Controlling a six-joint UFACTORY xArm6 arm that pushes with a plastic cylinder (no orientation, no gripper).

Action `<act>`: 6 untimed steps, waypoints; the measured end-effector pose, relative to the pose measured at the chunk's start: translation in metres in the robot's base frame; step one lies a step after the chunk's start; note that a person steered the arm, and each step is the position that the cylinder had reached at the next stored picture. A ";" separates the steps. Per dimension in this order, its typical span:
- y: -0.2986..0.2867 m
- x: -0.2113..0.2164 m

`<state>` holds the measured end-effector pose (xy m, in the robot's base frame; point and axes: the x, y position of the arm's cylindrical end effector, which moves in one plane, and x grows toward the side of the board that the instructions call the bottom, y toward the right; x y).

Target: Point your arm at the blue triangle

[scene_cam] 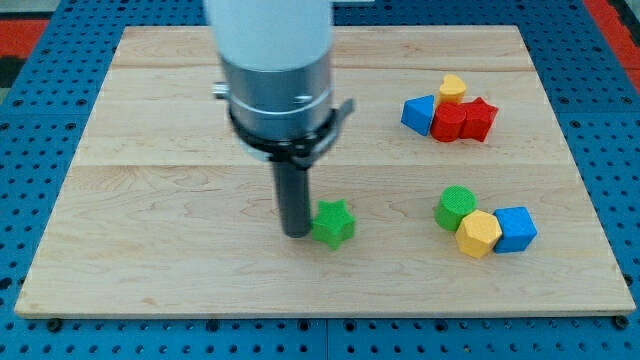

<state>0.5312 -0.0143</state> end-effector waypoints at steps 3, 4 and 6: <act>0.099 0.000; 0.103 0.000; 0.092 -0.035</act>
<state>0.4961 0.0781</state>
